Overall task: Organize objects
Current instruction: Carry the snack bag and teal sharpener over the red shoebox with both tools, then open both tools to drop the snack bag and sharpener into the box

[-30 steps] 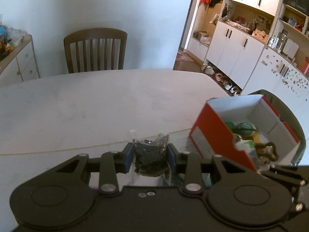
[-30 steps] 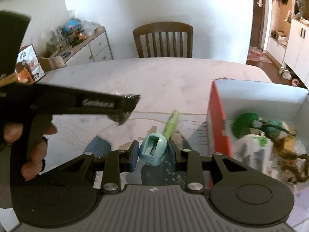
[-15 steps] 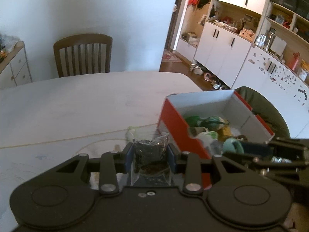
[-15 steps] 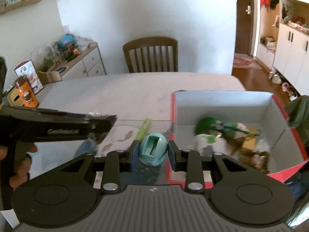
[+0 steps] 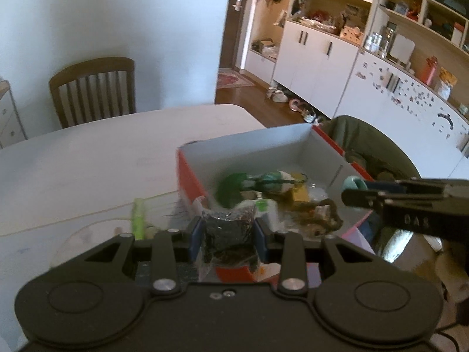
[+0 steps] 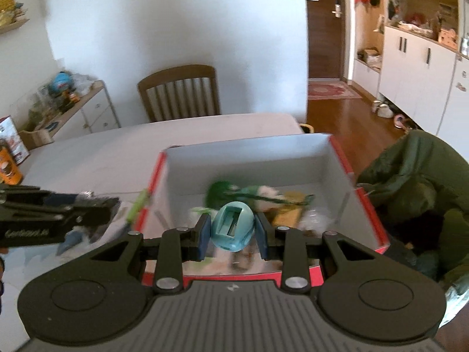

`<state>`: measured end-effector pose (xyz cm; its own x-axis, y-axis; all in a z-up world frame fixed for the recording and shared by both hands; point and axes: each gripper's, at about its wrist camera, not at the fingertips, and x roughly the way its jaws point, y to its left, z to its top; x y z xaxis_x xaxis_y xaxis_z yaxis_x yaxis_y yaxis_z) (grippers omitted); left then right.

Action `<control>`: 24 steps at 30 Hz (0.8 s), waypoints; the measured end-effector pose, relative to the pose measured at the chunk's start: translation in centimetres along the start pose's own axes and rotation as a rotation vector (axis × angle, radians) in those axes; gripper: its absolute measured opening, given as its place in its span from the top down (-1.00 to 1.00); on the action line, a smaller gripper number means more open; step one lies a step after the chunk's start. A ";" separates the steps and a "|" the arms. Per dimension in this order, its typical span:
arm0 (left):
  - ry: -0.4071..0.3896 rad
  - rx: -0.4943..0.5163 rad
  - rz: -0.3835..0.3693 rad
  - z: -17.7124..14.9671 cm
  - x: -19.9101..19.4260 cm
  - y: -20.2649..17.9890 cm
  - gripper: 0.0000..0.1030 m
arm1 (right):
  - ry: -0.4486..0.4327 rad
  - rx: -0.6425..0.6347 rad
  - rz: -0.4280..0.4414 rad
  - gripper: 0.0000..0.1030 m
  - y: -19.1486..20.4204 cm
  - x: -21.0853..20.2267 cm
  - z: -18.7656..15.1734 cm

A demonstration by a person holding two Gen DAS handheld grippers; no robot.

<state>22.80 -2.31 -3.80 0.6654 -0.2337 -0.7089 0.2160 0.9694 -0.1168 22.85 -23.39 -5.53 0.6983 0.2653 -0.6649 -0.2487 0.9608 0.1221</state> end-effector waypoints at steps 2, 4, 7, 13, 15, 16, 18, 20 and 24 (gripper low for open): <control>0.008 0.013 -0.004 0.3 0.8 -1.2 0.32 | 0.001 0.003 -0.003 0.39 -1.4 0.3 0.1; 0.017 0.023 -0.009 0.4 1.7 -2.2 0.32 | 0.006 0.000 -0.013 0.39 -2.7 0.9 0.3; 0.039 0.038 -0.018 0.7 3.3 -3.8 0.32 | 0.022 0.003 -0.011 0.39 -4.4 1.9 0.6; 0.095 0.062 -0.020 0.7 6.9 -6.5 0.32 | 0.070 -0.022 0.000 0.39 -6.4 4.5 0.9; 0.116 0.069 -0.020 0.7 8.0 -7.2 0.32 | 0.089 -0.025 0.009 0.39 -7.0 5.6 1.0; 0.128 0.074 -0.019 0.7 8.7 -7.5 0.32 | 0.097 -0.023 0.008 0.39 -7.3 6.0 1.0; 0.143 0.079 -0.019 0.8 9.7 -8.0 0.32 | 0.115 -0.030 0.017 0.39 -7.6 6.8 1.0; 0.153 0.081 -0.022 0.9 10.5 -8.4 0.32 | 0.129 -0.039 0.025 0.39 -7.7 7.6 1.0; 0.185 0.075 -0.012 1.1 12.3 -8.9 0.32 | 0.156 -0.059 0.022 0.39 -7.7 9.0 1.0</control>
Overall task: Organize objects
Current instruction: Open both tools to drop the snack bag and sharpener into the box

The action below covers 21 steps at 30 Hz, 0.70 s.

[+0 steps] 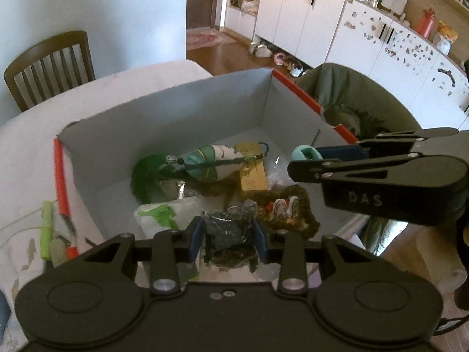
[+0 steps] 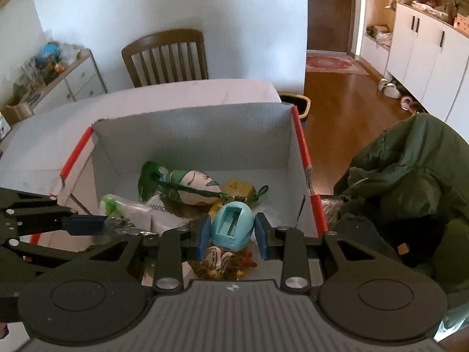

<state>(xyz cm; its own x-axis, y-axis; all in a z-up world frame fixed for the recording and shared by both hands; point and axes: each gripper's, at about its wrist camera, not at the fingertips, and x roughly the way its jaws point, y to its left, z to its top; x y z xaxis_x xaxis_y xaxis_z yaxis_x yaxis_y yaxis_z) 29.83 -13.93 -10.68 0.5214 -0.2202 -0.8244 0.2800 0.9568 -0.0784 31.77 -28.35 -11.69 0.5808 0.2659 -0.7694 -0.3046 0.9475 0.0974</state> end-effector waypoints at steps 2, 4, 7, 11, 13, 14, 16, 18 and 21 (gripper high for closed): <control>0.013 -0.001 0.004 0.2 0.6 -0.1 0.32 | 0.015 0.008 0.006 0.39 -0.1 0.6 0.1; 0.022 0.001 0.008 0.3 1.1 -0.3 0.32 | 0.021 -0.003 0.008 0.39 0.1 1.1 0.2; 0.031 0.001 0.008 0.6 1.7 -0.6 0.32 | 0.037 -0.004 0.008 0.39 0.0 1.9 0.3; 0.062 0.003 -0.005 0.8 2.7 -0.8 0.32 | 0.073 0.005 0.003 0.39 -0.3 2.9 0.4; 0.084 0.000 -0.002 0.8 3.4 -0.8 0.32 | 0.085 0.001 0.008 0.39 -0.2 3.3 0.2; 0.092 -0.004 -0.003 0.8 3.6 -0.7 0.32 | 0.091 0.000 0.009 0.39 -0.2 3.4 0.2; 0.104 -0.009 -0.007 0.8 3.9 -0.6 0.33 | 0.095 -0.004 0.003 0.39 -0.1 3.5 0.2; 0.118 -0.019 -0.014 0.8 4.2 -0.4 0.33 | 0.098 -0.012 -0.002 0.39 0.0 3.6 0.2; 0.129 -0.018 -0.016 0.8 4.4 -0.4 0.32 | 0.107 -0.014 0.005 0.39 0.0 3.8 0.2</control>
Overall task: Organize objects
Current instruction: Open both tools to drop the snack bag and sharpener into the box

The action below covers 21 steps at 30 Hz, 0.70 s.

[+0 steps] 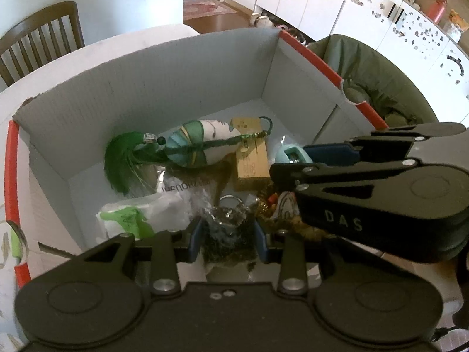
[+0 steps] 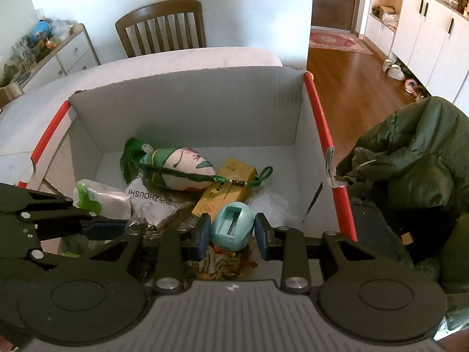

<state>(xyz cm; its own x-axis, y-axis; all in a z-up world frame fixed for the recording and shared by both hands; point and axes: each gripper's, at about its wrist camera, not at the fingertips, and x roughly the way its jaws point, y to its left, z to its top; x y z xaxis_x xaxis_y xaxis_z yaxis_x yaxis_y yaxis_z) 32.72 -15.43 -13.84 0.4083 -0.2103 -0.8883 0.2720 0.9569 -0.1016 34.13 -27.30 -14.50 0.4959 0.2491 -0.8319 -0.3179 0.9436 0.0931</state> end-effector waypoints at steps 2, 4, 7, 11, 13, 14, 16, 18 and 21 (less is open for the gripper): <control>0.006 0.002 0.001 0.0 0.1 0.0 0.29 | 0.004 -0.009 -0.001 0.39 0.1 0.1 -0.1; -0.001 0.003 -0.006 0.0 0.0 0.0 0.23 | 0.004 -0.023 0.000 0.39 0.3 0.0 -0.1; -0.013 -0.010 -0.017 -0.1 -0.1 0.2 0.08 | -0.002 -0.022 0.001 0.38 0.2 -0.2 -0.2; -0.043 -0.024 -0.013 -0.2 -0.8 0.3 -0.19 | -0.012 -0.010 0.003 0.38 0.0 -0.8 -0.2; -0.055 -0.028 -0.011 -0.3 -1.2 0.3 -0.20 | -0.019 -0.008 0.013 0.38 0.0 -1.2 -0.2; -0.062 -0.033 -0.010 -0.4 -1.4 0.4 -0.20 | -0.023 -0.007 0.016 0.38 -0.1 -1.5 -0.2; -0.077 -0.042 -0.018 -0.4 -1.9 0.4 -0.20 | -0.035 -0.005 0.027 0.36 -0.1 -2.2 -0.2; -0.096 -0.044 -0.016 -0.7 -2.8 0.4 -0.21 | -0.051 -0.001 0.040 0.25 0.0 -3.0 -0.2; -0.125 -0.045 -0.008 -1.1 -4.2 0.4 -0.23 | -0.079 -0.011 0.060 0.22 0.2 -4.4 -0.2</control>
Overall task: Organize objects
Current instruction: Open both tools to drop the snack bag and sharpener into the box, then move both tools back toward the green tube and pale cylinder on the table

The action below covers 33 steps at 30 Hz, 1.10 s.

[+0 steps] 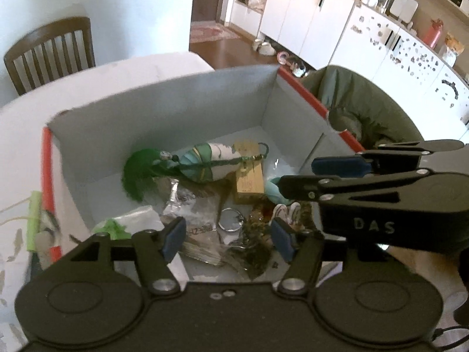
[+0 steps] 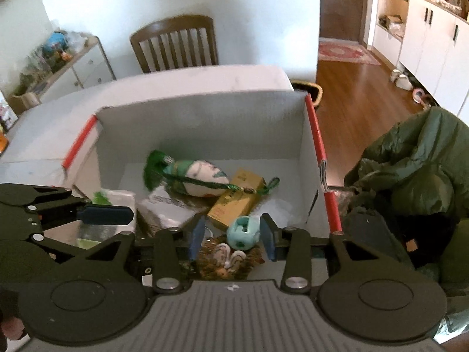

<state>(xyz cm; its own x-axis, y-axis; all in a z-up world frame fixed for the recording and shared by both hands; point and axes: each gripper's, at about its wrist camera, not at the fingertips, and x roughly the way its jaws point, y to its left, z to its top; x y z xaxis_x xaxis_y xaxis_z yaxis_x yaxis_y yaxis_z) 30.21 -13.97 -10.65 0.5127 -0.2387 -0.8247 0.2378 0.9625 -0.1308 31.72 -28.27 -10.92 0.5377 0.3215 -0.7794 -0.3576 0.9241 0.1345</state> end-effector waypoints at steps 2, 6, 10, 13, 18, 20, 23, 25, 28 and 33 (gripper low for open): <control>-0.021 -0.007 -0.004 -0.1 -1.1 0.3 -0.23 | -0.018 0.000 0.009 0.22 0.2 -0.8 0.0; -0.071 -0.020 0.003 -0.3 -3.5 1.0 -0.25 | -0.059 0.004 0.036 0.21 0.9 -2.9 0.2; -0.121 -0.020 0.004 -0.4 -6.0 1.7 -0.37 | -0.102 0.021 0.036 0.14 1.8 -4.7 0.5; -0.154 -0.033 0.013 -0.6 -7.8 2.8 -0.41 | -0.127 0.030 0.036 0.13 2.8 -5.8 0.5; -0.194 -0.055 0.024 -1.2 -10.4 4.9 -0.48 | -0.157 0.042 0.041 0.01 4.5 -7.5 0.2; -0.208 -0.057 0.036 -1.5 -11.3 5.8 -0.54 | -0.167 0.036 0.045 -0.04 5.4 -7.9 0.1; -0.226 -0.059 0.042 -1.8 -12.5 7.1 -0.63 | -0.177 0.024 0.039 -0.09 7.2 -8.4 -0.2; -0.237 -0.056 0.042 -2.1 -13.3 8.1 -0.68 | -0.184 0.019 0.041 -0.20 8.4 -8.6 -0.4; -0.248 -0.054 0.046 -2.6 -14.2 9.6 -0.76 | -0.198 0.011 0.044 -0.31 10.3 -8.8 -0.6; -0.276 -0.057 0.068 -3.4 -15.6 12.2 -0.95 | -0.221 -0.009 0.053 -0.46 13.6 -8.8 -0.8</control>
<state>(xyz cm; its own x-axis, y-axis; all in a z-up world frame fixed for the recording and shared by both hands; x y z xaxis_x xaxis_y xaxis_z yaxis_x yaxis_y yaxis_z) 22.36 1.95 -1.26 0.7331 -0.1922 -0.6524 0.1525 0.9813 -0.1177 21.57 -18.73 -2.74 0.6718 0.4084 -0.6180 -0.3964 0.9030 0.1657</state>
